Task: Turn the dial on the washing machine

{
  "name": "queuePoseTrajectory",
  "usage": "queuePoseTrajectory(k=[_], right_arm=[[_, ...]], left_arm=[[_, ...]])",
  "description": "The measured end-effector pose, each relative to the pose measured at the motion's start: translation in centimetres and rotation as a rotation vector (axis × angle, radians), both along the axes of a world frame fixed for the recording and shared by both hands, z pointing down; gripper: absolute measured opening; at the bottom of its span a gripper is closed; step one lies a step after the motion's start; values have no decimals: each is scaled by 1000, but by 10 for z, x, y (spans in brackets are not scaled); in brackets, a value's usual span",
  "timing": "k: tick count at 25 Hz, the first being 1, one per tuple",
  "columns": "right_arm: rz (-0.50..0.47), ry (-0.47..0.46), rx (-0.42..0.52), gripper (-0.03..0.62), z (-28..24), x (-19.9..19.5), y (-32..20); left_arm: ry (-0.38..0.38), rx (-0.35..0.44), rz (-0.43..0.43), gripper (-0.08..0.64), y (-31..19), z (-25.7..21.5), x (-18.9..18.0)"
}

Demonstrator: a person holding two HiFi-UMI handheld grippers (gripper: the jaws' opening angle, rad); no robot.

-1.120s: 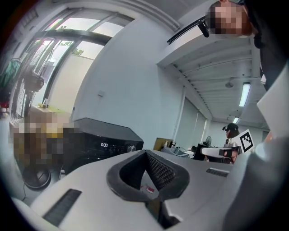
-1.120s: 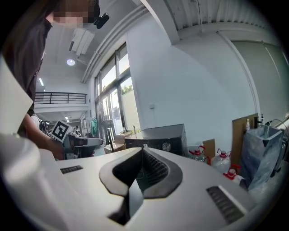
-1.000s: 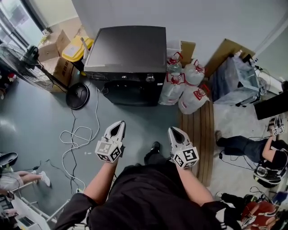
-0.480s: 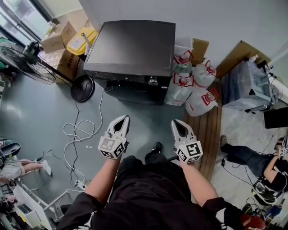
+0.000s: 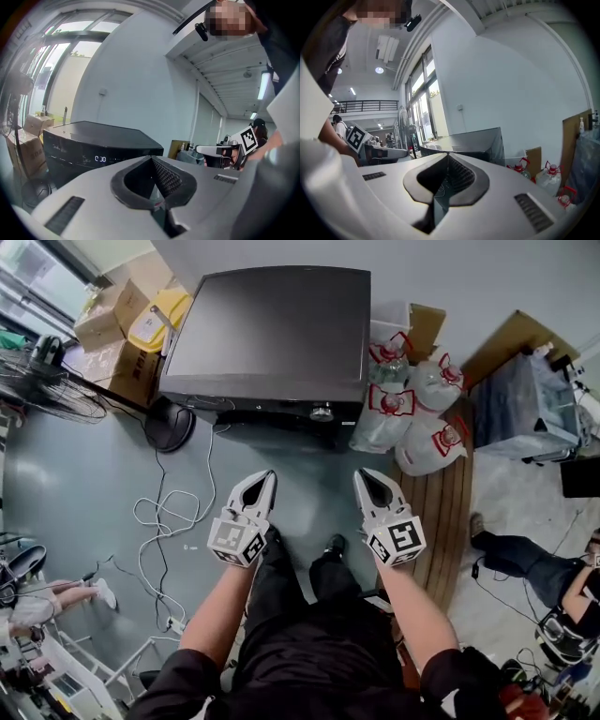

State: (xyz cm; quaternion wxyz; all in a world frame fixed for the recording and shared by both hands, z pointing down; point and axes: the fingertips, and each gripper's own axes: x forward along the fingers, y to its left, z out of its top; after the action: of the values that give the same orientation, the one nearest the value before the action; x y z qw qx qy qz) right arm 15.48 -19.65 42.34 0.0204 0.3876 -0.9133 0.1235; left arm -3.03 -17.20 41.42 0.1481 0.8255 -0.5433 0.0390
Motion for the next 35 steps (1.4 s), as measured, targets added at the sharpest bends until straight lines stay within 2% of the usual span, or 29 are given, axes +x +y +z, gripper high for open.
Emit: queuePoseTrajectory(k=[6, 11, 13, 18, 28, 32, 35], right_arm=[[26, -17, 4, 23, 21, -29, -31], [91, 23, 2, 28, 40, -51, -53], [116, 46, 15, 83, 49, -58, -62], [192, 83, 18, 167, 69, -72, -89], [266, 96, 22, 252, 102, -86, -124], [323, 91, -17, 287, 111, -89, -135], [355, 87, -40, 290, 117, -92, -137]], left_arm=[[18, -7, 59, 15, -34, 28, -17], [25, -26, 131, 15, -52, 52, -32], [33, -25, 153, 15, -59, 62, -37], [64, -27, 169, 15, -78, 84, -45], [100, -35, 177, 15, -91, 122, -47], [106, -30, 178, 15, -96, 130, -48], [120, -28, 176, 15, -97, 134, -48]])
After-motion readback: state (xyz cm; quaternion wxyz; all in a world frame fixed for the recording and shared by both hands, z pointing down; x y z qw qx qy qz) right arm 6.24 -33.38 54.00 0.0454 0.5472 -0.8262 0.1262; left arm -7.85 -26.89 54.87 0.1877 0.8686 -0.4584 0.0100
